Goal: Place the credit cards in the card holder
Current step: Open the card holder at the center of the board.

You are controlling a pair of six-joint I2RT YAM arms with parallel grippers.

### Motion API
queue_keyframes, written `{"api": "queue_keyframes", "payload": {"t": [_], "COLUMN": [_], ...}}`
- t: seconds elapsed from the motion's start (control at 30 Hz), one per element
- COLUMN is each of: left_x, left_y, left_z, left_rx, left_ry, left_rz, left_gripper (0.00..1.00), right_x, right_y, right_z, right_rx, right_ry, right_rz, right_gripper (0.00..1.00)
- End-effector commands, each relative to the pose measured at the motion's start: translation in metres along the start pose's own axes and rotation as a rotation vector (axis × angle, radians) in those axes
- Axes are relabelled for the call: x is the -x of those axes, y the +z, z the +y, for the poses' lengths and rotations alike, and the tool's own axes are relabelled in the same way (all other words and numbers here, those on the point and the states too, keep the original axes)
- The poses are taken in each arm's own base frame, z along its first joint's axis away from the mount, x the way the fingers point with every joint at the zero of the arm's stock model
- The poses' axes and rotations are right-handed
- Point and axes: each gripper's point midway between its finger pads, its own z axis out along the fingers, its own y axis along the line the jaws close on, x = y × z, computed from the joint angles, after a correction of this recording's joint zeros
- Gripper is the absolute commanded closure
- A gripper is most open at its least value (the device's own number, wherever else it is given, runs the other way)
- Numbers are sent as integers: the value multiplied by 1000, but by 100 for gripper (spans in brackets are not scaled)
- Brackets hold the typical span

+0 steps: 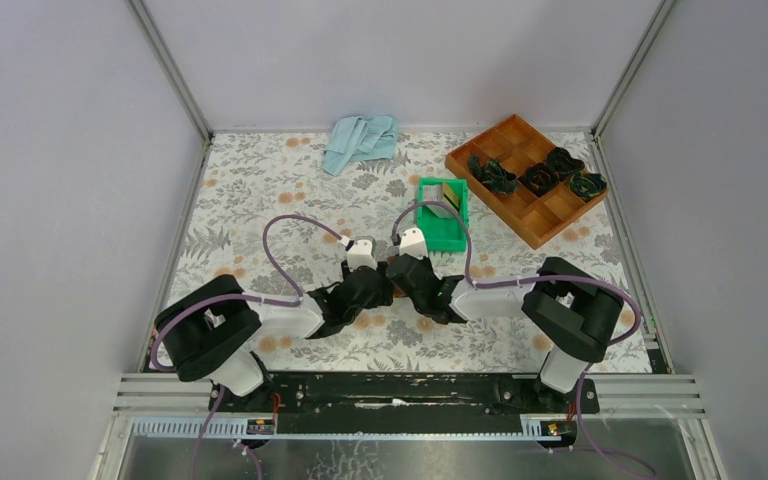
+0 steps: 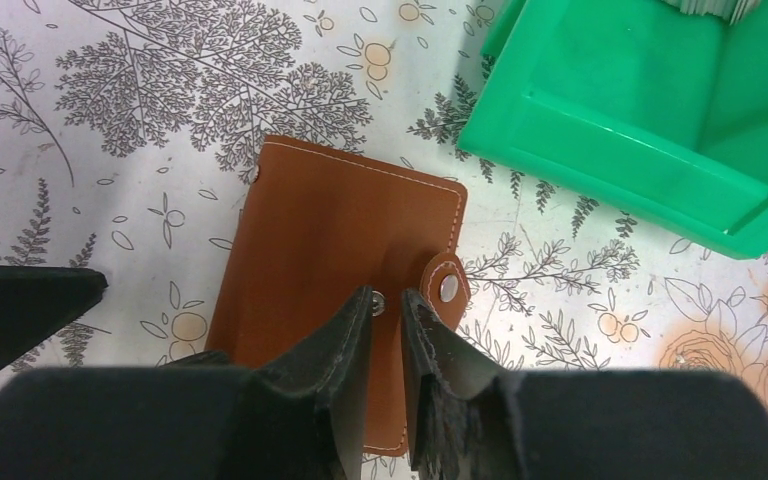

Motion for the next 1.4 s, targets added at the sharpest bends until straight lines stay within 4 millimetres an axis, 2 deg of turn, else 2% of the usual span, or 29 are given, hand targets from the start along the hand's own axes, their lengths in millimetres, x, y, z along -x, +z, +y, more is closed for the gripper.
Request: {"api": "queue_keyframes", "payload": {"t": [0.0,0.13,0.2,0.37,0.67,1.03,1.37], "left_x": [-2,-4,-5,-5,-6,-9,-11], "left_y": [1,1,1,0,0,2,4], "left_z": [0,2,2,2,4,4,4], "left_rx": [6,8,7,6,14,17,17], "left_ry": [-9,-11,-11,-11,-9,-7,-3], "left_rz": [-9,-4,-3,-2,1,12,18], "left_gripper": [36,36,36,37,37,37,37], "right_x": [18,10,17,16,8,-8,-1], "right_y": [-6,-4,-8,-8,-6,-3,-10], "right_z": [-11,-17,-21,-30,-43,-40,-41], "right_rx": [-53,-69,-68,-78,-87,62,194], "right_ry": [32,49,77,107,160,359,527], "right_rz": [-70,-53,-69,-67,-44,22,15], "right_gripper": [75,74,74,74,74,74,72]}}
